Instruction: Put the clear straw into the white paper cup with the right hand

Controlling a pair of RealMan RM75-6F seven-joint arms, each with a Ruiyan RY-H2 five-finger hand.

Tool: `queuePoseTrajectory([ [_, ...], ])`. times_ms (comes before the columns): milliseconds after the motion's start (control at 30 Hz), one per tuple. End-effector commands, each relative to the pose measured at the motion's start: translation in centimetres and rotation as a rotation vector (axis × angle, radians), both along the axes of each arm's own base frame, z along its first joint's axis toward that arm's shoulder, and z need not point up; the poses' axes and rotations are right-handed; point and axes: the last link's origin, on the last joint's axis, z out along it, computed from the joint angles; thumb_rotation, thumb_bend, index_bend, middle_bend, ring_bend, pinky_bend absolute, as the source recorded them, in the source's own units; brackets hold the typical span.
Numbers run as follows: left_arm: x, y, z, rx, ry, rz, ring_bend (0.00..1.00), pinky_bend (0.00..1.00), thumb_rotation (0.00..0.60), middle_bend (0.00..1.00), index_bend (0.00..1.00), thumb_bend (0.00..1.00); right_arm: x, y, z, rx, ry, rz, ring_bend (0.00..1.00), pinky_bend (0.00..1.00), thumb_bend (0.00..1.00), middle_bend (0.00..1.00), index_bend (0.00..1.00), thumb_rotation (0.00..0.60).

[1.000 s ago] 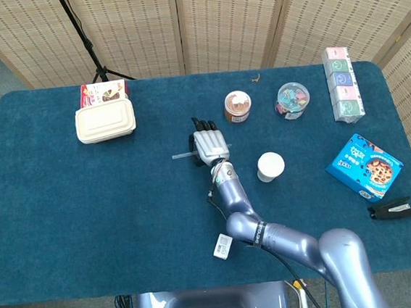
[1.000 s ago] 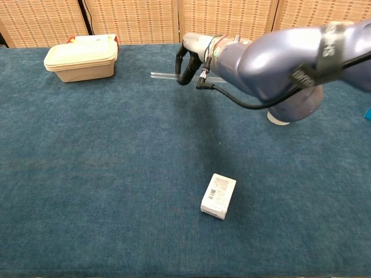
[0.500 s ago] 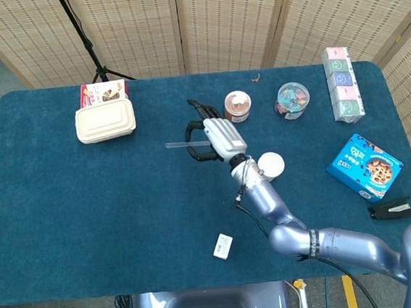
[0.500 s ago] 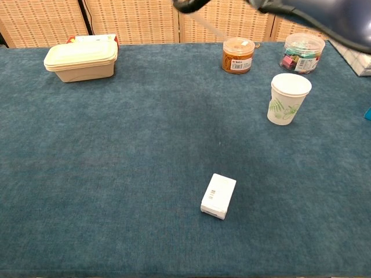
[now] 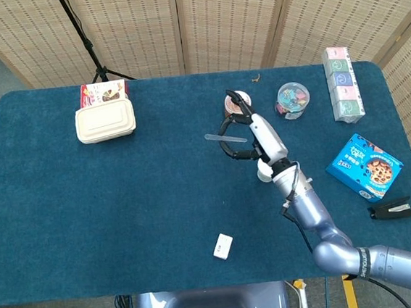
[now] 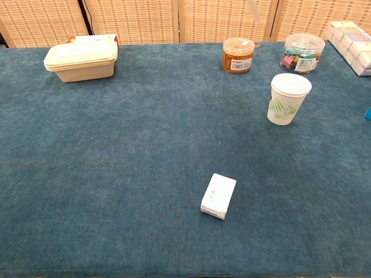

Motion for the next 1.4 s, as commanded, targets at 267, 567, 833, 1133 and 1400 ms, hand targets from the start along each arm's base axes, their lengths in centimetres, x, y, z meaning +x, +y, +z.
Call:
queuePoseTrajectory([
  [267, 0.3, -0.1, -0.3, -0.006, 0.005, -0.007, 0.00, 0.00, 0.600, 0.00, 0.00, 0.00, -5.2, 1.1, -0.2, 0.132, -0.153, -0.059, 0.00, 0.00, 0.48, 0.00, 0.57, 0.600],
  [567, 0.2, -0.1, -0.2, 0.000, 0.000, -0.002, 0.00, 0.00, 0.600, 0.00, 0.00, 0.00, -6.7, 0.4, -1.9, 0.157, -0.167, -0.072, 0.00, 0.00, 0.47, 0.00, 0.57, 0.600],
  [833, 0.1, 0.0, -0.1, 0.006, 0.002, 0.005, 0.00, 0.00, 0.600, 0.00, 0.00, 0.00, -7.7, -0.1, -2.9, 0.157, -0.151, -0.076, 0.00, 0.00, 0.47, 0.00, 0.57, 0.600],
  [1133, 0.2, 0.1, -0.3, 0.004, 0.008, 0.009, 0.00, 0.00, 0.600, 0.00, 0.00, 0.00, -9.0, -0.4, -2.6, 0.147, -0.156, -0.087, 0.00, 0.00, 0.48, 0.00, 0.57, 0.600],
  [1400, 0.3, 0.0, -0.3, 0.008, 0.010, 0.008, 0.00, 0.00, 0.600, 0.00, 0.00, 0.00, -9.5, -0.7, -2.9, 0.142, -0.161, -0.094, 0.00, 0.00, 0.48, 0.00, 0.58, 0.600],
])
